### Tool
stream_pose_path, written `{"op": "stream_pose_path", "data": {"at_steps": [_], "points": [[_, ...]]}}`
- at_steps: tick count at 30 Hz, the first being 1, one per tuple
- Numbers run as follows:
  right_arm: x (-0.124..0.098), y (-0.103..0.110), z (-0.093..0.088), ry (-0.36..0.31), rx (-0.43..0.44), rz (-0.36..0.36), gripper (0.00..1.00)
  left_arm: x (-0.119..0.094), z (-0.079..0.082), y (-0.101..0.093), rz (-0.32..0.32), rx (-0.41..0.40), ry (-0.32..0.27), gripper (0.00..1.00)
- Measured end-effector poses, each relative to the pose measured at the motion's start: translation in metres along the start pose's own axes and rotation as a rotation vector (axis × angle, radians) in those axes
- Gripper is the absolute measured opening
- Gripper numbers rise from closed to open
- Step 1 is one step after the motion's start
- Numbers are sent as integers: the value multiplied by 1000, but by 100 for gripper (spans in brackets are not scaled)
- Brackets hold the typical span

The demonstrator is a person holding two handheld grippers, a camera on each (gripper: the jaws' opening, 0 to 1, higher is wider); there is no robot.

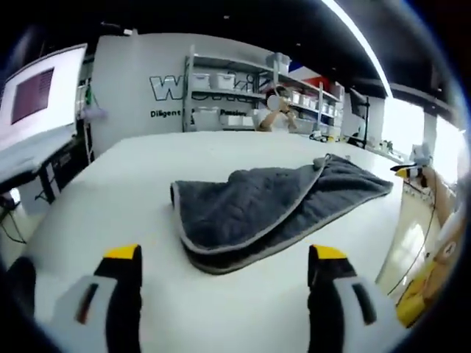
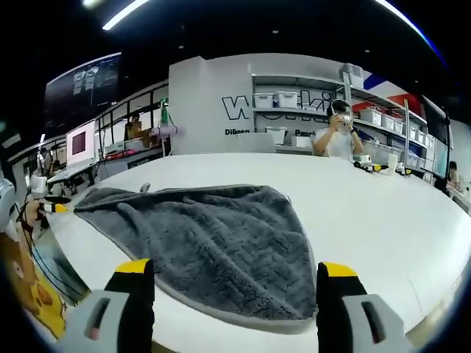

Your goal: Fold the towel on the table until its edges align and the towel forms a compact rectangular stack.

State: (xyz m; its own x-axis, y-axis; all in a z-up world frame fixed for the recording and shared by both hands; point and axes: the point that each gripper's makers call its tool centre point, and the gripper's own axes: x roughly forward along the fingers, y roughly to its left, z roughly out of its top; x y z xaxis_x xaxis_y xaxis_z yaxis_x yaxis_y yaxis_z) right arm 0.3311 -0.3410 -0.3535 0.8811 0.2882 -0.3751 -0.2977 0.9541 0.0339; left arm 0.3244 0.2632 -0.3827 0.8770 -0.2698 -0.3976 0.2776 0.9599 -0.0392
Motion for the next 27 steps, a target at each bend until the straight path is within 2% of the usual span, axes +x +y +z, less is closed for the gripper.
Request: {"op": "stream_pose_path", "data": {"at_steps": [7,17,23,27], "points": [[9,-12,14,-6,4,25,95,1,-1,-3,-5,-19,-12,99],[26,-38,32,11,-22,32,96,-5,-5,2,31,-51,-24,99],[43,-44,42,21,-30,98,96,-8,-2,1,38,-63,-44,99],[59,-48,49,61,-72,130,96,-9,0,-2,30,-64,-49,99]]}}
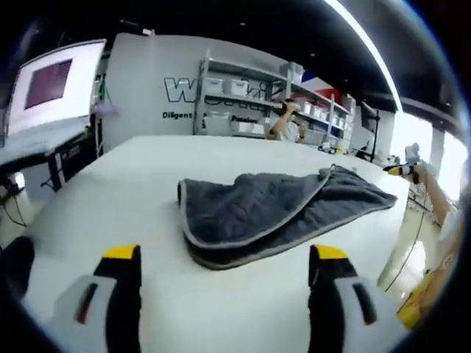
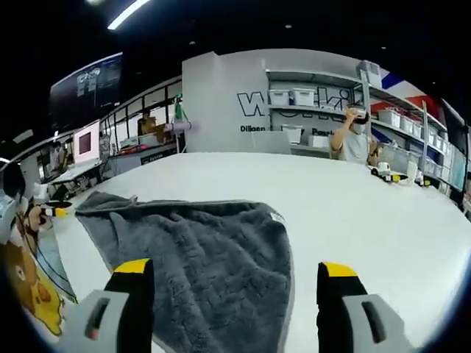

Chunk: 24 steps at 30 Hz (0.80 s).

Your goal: Fold the towel on the table until its edges align and the towel forms a compact rectangular stack.

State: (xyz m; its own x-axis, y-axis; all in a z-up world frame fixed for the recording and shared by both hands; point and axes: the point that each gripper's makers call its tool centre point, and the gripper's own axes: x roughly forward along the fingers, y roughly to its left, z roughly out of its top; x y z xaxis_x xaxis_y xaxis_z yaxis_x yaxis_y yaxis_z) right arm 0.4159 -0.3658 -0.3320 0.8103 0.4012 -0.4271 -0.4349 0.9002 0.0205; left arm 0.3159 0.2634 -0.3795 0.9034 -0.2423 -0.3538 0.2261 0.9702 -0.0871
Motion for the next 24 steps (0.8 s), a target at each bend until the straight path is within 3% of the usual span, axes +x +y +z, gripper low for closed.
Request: {"op": "stream_pose_path", "data": {"at_steps": [4,8,13,18,24], "points": [[11,-5,5,23,-16,28,96,-1,2,-4,-7,5,-7,99],[32,-11,4,87,-85,119,96,3,3,-11,-31,16,-7,99],[57,-15,15,34,-183,182,95,10,3,-15,-46,23,9,99],[87,-17,31,-9,-152,246,90,15,5,-18,-50,34,22,99],[129,-28,51,-56,-37,313,73,18,7,-22,-53,43,30,99]]}}
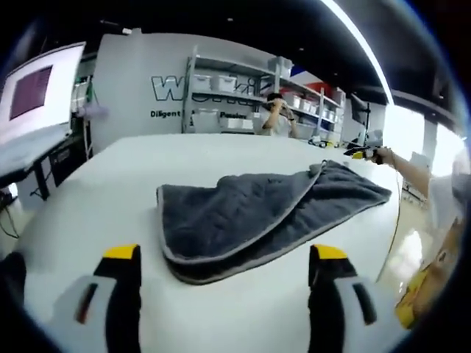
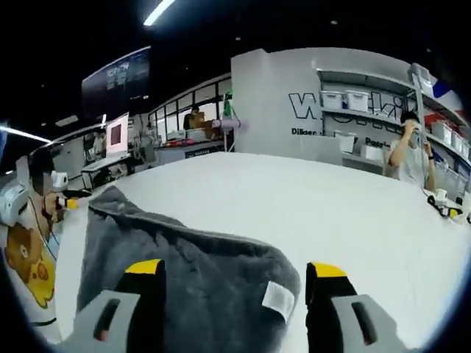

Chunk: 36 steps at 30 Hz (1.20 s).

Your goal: Fold the towel on the table until its edges align and the towel forms a compact rectangular stack.

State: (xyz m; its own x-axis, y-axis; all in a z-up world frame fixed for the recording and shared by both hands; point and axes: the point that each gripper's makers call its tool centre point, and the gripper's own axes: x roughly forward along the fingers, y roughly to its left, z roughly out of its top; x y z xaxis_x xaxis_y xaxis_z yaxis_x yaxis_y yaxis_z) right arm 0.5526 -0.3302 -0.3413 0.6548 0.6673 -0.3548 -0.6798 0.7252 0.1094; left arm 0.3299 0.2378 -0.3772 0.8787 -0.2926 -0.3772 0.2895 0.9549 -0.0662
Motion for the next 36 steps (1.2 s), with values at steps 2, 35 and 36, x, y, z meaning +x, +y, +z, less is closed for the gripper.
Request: {"op": "stream_pose_path", "data": {"at_steps": [2,35,36], "points": [[8,-2,8,-43,33,19,68,0,1,0,4,-1,-1,99],[52,-36,-52,205,90,-104,34,-7,-3,13,63,-34,-7,99],[52,-42,-50,203,85,-104,34,-7,-3,13,65,-35,-7,99]]}}
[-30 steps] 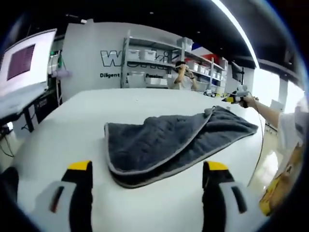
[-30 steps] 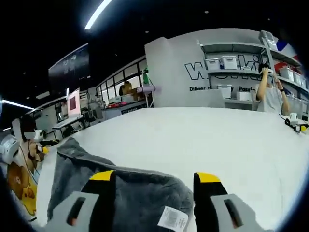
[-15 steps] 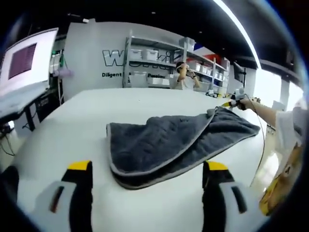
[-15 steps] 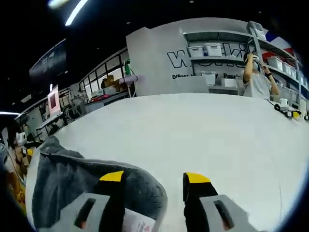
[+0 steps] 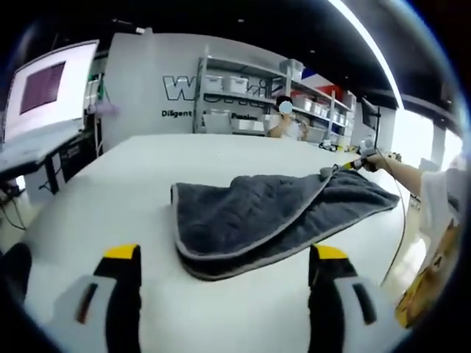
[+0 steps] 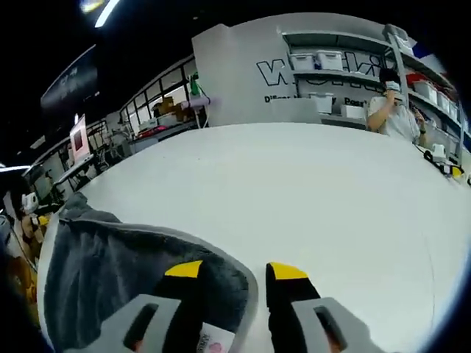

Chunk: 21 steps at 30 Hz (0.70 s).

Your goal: Fold the towel on the table until its edges align and the towel forms a compact rectangular stack.

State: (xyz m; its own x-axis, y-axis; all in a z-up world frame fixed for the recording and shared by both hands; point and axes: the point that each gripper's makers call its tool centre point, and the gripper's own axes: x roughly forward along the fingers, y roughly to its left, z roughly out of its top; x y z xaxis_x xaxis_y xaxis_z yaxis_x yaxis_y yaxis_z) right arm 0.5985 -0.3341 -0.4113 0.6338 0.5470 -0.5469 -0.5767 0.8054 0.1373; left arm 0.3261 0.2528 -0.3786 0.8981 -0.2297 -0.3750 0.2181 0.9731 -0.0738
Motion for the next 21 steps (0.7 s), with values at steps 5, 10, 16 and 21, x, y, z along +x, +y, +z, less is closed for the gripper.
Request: {"op": "stream_pose_path", "data": {"at_steps": [5,10,16,21], "points": [[2,-9,-1,10,-55,8,28,-1,0,1,3,-5,-4,99],[3,-24,0,1,-93,-15,22,0,-2,1,-1,-10,-2,99],[2,-20,-1,-3,-135,-24,11,1,-4,1,-6,-16,-3,99],[-4,-20,6,-6,-215,-47,4,0,-4,0,-11,-19,-7,99]]}}
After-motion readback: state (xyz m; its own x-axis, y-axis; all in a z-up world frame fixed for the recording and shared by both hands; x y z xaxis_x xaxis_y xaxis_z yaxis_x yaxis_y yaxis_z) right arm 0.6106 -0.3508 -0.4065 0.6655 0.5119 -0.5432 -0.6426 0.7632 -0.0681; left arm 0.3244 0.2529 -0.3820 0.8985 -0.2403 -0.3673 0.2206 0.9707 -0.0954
